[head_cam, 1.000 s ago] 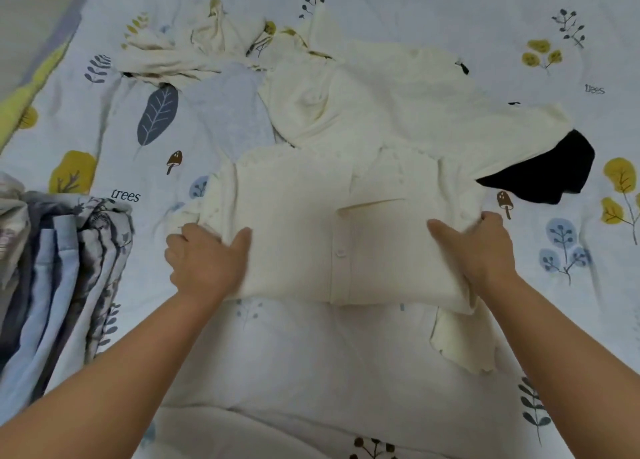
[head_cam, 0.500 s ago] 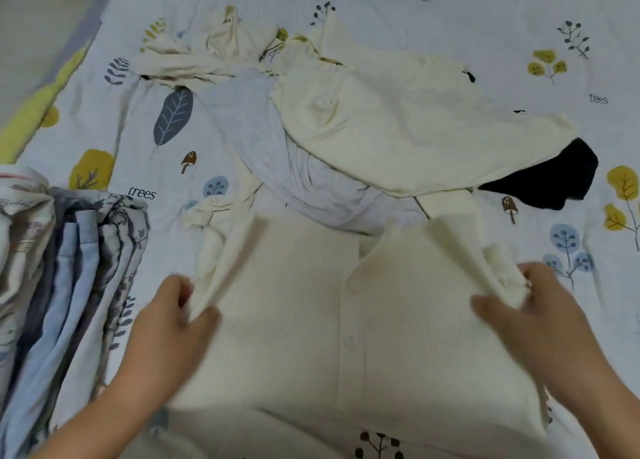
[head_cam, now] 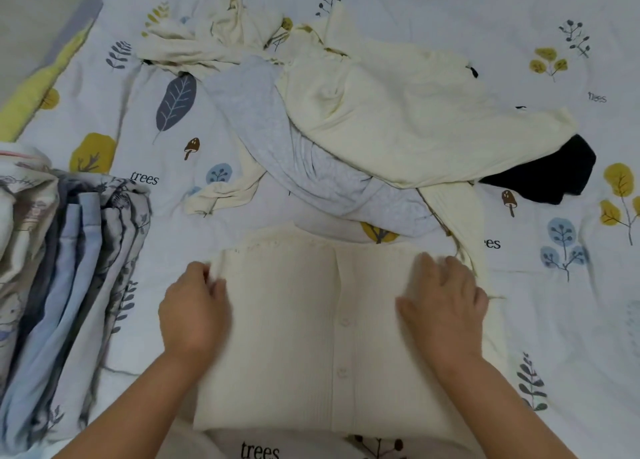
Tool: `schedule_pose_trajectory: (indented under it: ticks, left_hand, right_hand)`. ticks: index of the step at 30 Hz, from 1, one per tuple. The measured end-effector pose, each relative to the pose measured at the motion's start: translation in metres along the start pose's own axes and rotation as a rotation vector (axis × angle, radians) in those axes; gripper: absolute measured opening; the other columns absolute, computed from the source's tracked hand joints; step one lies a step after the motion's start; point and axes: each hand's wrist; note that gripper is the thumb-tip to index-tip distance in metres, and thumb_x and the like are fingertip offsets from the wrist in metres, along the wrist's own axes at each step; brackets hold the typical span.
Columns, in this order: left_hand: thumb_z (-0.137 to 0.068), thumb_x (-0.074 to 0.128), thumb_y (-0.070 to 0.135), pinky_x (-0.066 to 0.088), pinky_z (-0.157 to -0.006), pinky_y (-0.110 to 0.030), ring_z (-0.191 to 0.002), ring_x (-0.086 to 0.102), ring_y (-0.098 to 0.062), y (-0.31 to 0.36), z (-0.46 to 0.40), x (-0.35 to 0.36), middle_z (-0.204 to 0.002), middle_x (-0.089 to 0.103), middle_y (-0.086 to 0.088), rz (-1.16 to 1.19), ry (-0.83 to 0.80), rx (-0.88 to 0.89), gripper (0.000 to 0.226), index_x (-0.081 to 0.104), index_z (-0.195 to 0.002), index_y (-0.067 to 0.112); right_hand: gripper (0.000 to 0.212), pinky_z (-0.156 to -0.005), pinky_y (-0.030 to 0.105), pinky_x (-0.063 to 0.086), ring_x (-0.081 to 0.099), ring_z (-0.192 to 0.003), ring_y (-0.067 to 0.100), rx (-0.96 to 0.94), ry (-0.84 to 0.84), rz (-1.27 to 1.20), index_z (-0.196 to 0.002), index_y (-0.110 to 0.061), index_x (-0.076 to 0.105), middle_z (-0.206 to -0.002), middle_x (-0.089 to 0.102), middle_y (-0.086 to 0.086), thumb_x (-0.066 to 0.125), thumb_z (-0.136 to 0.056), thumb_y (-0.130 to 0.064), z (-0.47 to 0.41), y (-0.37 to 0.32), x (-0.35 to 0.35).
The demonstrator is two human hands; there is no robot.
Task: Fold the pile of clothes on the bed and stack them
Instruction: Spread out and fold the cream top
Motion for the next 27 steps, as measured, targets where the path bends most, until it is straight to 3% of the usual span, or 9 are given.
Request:
schedule_pose_trajectory:
  ticks: [4, 7, 10, 13, 15, 18, 22, 25, 27]
  left_hand:
    - [-0.078, 0.047, 0.017, 0.04, -0.085, -0.047, -0.106, 0.05, -0.038, 0.023, 0.031, 0.007, -0.115, 0.058, -0.025, -0.057, 0.065, 0.442, 0.041, 0.057, -0.115, 0.002]
    - [-0.075, 0.043, 0.031, 0.037, -0.096, -0.044, -0.117, 0.055, -0.028, 0.038, 0.073, 0.026, -0.127, 0.06, -0.013, -0.156, -0.192, 0.891, 0.05, 0.059, -0.121, 0.019]
    - [-0.079, 0.037, 0.046, 0.026, -0.101, -0.042, -0.121, 0.055, -0.019, 0.038, 0.097, 0.042, -0.133, 0.056, 0.001, -0.355, -0.483, 1.03, 0.051, 0.061, -0.122, 0.031]
    - [-0.082, 0.031, 0.049, 0.027, -0.104, -0.041, -0.123, 0.052, -0.012, 0.04, 0.093, 0.044, -0.134, 0.054, 0.008, -0.453, -0.65, 0.92, 0.052, 0.057, -0.125, 0.036]
    - [-0.091, 0.027, 0.047, 0.017, -0.116, -0.039, -0.138, 0.031, -0.009, 0.04, 0.088, 0.044, -0.149, 0.033, 0.009, -0.449, -0.672, 0.884, 0.05, 0.04, -0.139, 0.036]
    - [-0.099, 0.023, 0.046, -0.014, -0.113, -0.029, -0.144, -0.003, -0.003, 0.042, 0.08, 0.047, -0.156, 0.006, 0.015, -0.018, -0.86, 0.662, 0.048, 0.014, -0.146, 0.038]
    - [-0.062, 0.028, 0.09, 0.024, -0.109, -0.027, -0.127, 0.039, 0.002, 0.066, 0.063, 0.01, -0.133, 0.046, 0.021, 0.763, -1.094, 0.104, 0.08, 0.04, -0.127, 0.046]
    - [-0.068, 0.037, 0.071, 0.051, -0.081, -0.028, -0.09, 0.064, -0.01, 0.068, 0.044, -0.024, -0.1, 0.069, 0.004, 1.101, -1.101, -0.069, 0.064, 0.063, -0.106, 0.026]
    - [-0.073, 0.046, 0.061, 0.053, -0.059, -0.023, -0.07, 0.066, -0.01, 0.061, 0.032, -0.044, -0.078, 0.07, 0.002, 1.169, -1.027, -0.066, 0.051, 0.069, -0.091, 0.019]
  right_hand:
    - [0.083, -0.098, 0.051, 0.031, 0.032, -0.126, 0.038, 0.314, 0.023, -0.215, -0.141, -0.011, 0.03, -0.137, 0.035, 0.024, 0.073, -0.073, -0.032, 0.024, 0.032, -0.008]
    - [0.082, -0.095, 0.05, 0.037, 0.043, -0.119, 0.041, 0.568, -0.196, -0.435, -0.137, -0.007, 0.03, -0.127, 0.044, 0.025, 0.075, -0.073, -0.031, 0.051, 0.056, -0.006]
    - [0.069, -0.097, 0.042, 0.039, 0.052, -0.114, 0.033, 0.684, -0.407, -0.67, -0.127, -0.002, 0.042, -0.106, 0.054, 0.011, 0.076, -0.074, -0.031, 0.066, 0.067, -0.005]
    - [0.054, -0.095, 0.048, 0.045, 0.058, -0.103, 0.031, 0.731, -0.47, -0.893, -0.117, -0.005, 0.05, -0.102, 0.061, 0.006, 0.078, -0.073, -0.018, 0.069, 0.066, -0.011]
    - [0.044, -0.087, 0.048, 0.05, 0.063, -0.091, 0.031, 0.682, -0.42, -0.982, -0.112, -0.008, 0.055, -0.097, 0.067, 0.009, 0.076, -0.073, -0.007, 0.067, 0.059, -0.023]
    - [0.037, -0.057, 0.02, 0.046, 0.061, -0.066, 0.014, 0.474, -0.226, -0.962, -0.102, -0.015, 0.059, -0.074, 0.067, -0.002, 0.072, -0.071, 0.0, 0.07, 0.037, -0.046]
    - [0.05, -0.046, 0.008, 0.039, 0.055, -0.05, 0.003, 0.216, -0.108, -0.965, -0.096, -0.037, 0.054, -0.066, 0.064, -0.015, 0.067, -0.066, 0.001, 0.085, -0.019, -0.071]
    - [0.058, -0.058, 0.007, 0.04, 0.056, -0.067, 0.002, 0.005, -0.076, -0.859, -0.106, -0.047, 0.049, -0.068, 0.061, -0.018, 0.066, -0.064, -0.01, 0.101, -0.067, -0.071]
    - [0.063, -0.068, 0.012, 0.04, 0.055, -0.082, 0.006, -0.118, -0.011, -0.781, -0.122, -0.036, 0.051, -0.08, 0.062, -0.016, 0.062, -0.065, -0.014, 0.106, -0.093, -0.067]
Point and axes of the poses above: each hand's wrist, its own z-axis away from the middle knuckle, its own x-axis out of the palm, y = z × x
